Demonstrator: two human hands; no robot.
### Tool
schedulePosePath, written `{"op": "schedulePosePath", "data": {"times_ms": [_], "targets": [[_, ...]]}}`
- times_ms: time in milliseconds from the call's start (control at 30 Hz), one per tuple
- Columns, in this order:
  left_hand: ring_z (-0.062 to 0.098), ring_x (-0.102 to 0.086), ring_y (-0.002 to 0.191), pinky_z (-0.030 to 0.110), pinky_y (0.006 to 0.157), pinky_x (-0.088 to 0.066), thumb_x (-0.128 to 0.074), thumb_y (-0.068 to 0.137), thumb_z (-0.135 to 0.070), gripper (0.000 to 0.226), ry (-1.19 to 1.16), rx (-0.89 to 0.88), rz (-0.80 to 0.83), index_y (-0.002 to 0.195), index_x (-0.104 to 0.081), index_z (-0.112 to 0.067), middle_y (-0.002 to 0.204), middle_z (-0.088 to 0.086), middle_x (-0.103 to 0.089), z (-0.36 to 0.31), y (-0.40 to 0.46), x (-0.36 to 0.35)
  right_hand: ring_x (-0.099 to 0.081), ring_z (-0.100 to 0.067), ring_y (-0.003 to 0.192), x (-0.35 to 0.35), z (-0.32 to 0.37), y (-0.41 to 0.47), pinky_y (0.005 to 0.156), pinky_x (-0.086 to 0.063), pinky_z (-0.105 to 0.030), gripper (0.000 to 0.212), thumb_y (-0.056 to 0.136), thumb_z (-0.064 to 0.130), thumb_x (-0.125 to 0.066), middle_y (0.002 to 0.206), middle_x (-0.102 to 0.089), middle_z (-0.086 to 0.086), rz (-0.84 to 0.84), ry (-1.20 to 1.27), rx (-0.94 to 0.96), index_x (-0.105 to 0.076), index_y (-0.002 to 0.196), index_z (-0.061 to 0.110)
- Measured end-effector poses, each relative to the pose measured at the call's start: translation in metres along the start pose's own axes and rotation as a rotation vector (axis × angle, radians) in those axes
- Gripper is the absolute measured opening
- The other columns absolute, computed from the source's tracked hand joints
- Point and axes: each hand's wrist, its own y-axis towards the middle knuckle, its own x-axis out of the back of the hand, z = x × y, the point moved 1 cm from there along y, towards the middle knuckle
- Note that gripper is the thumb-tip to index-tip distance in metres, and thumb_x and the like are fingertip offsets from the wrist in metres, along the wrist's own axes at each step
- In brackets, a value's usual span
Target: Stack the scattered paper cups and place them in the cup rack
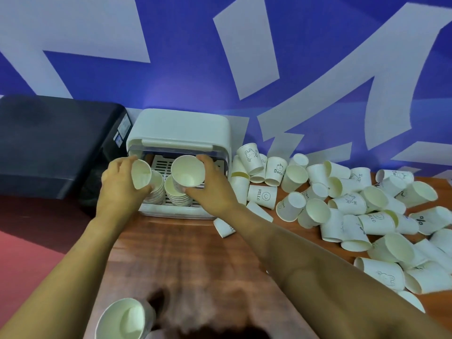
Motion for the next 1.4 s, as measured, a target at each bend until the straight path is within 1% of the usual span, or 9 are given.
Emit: {"op": "schedulePosePath", "data": {"times_ms": [133,367,533,733,900,1000,1100,1267,1400], "targets": [[0.033,-0.036,0.131,0.047,0.105,-0.036,-0.079,0.072,-0.015,0.078,0.012,0.019,0.091,0.14,-0.041,-0.015,0.144,0.008,-0.039,0.012,0.012,-0.009,-0.051,-0.023,0.116,-0.01,0.001,0.014,0.092,-0.048,-0.043,0.071,0.076,0.038,-0.074,0.134,-0.049,-0.001,0.001,0.007,-0.028,-0.036,0.135,0.024],[0.037,-0.036,0.13,0.05,0.103,-0.036,-0.078,0.073,-0.022,0.076,0.034,0.038,0.156,0.139,-0.041,-0.015,0.144,0.011,-0.038,0.019,0.022,-0.024,-0.048,-0.023,0.123,-0.017,0.003,0.027,0.099,-0.045,-0.04,0.075,0.078,0.034,-0.075,0.14,-0.046,-0.005,-0.016,0.064,-0.026,-0.035,0.139,0.018],[0.036,-0.032,0.134,0.05,0.107,-0.033,-0.076,0.076,-0.023,0.08,0.046,0.047,0.197,0.144,-0.036,-0.013,0.147,0.012,-0.035,0.022,0.024,-0.032,-0.05,-0.022,0.118,-0.02,-0.001,0.029,0.096,-0.047,-0.041,0.075,0.076,0.032,-0.077,0.136,-0.048,-0.004,-0.023,0.103,-0.031,-0.036,0.137,0.021],[0.033,-0.031,0.137,0.049,0.11,-0.031,-0.076,0.074,-0.018,0.085,0.031,0.027,0.244,0.146,-0.031,-0.016,0.151,0.007,-0.034,0.028,0.027,-0.039,-0.052,-0.027,0.115,-0.026,-0.01,0.03,0.093,-0.047,-0.045,0.079,0.076,0.035,-0.075,0.133,-0.049,-0.005,0.052,0.006,-0.082,-0.028,0.14,0.027],[0.033,-0.032,0.136,0.053,0.108,-0.033,-0.077,0.072,-0.022,0.087,0.039,0.022,0.211,0.145,-0.029,-0.02,0.149,0.004,-0.035,0.028,0.027,-0.037,-0.044,-0.025,0.127,-0.019,-0.017,0.026,0.099,-0.044,-0.043,0.091,0.077,0.025,-0.073,0.145,-0.04,-0.003,0.127,-0.09,-0.063,-0.016,0.148,0.032],[0.033,-0.032,0.135,0.054,0.107,-0.033,-0.077,0.073,-0.023,0.086,0.067,-0.006,0.179,0.145,-0.03,-0.02,0.147,0.006,-0.037,0.024,0.023,-0.032,-0.037,-0.024,0.134,-0.012,-0.021,0.018,0.104,-0.04,-0.043,0.089,0.079,0.021,-0.071,0.151,-0.031,-0.004,0.154,-0.079,-0.064,-0.017,0.149,0.029],[0.032,-0.028,0.137,0.052,0.109,-0.028,-0.075,0.076,-0.023,0.083,0.054,-0.024,0.138,0.145,-0.03,-0.021,0.148,0.007,-0.036,0.012,0.014,-0.024,-0.041,-0.024,0.13,0.0,-0.029,0.003,0.104,-0.041,-0.043,0.079,0.08,0.021,-0.068,0.147,-0.034,-0.006,0.169,-0.069,-0.062,-0.024,0.146,0.027],[0.034,-0.03,0.133,0.048,0.108,-0.026,-0.072,0.08,-0.016,0.069,-0.038,-0.143,0.052,0.14,-0.04,-0.018,0.141,0.014,-0.041,-0.039,-0.018,-0.016,-0.049,-0.021,0.118,0.039,-0.056,-0.039,0.1,-0.043,-0.036,0.071,0.084,0.02,-0.067,0.138,-0.042,-0.007,0.191,-0.032,-0.133,-0.03,0.144,0.025],[0.031,-0.04,0.124,0.044,0.104,-0.029,-0.065,0.076,-0.028,0.059,-0.097,-0.298,0.069,0.13,-0.049,-0.013,0.131,0.013,-0.051,-0.084,-0.046,-0.029,-0.051,-0.018,0.111,0.082,-0.079,-0.074,0.091,-0.042,-0.026,0.066,0.085,0.02,-0.067,0.133,-0.044,-0.007,0.175,-0.035,-0.179,-0.033,0.142,0.025]]}}
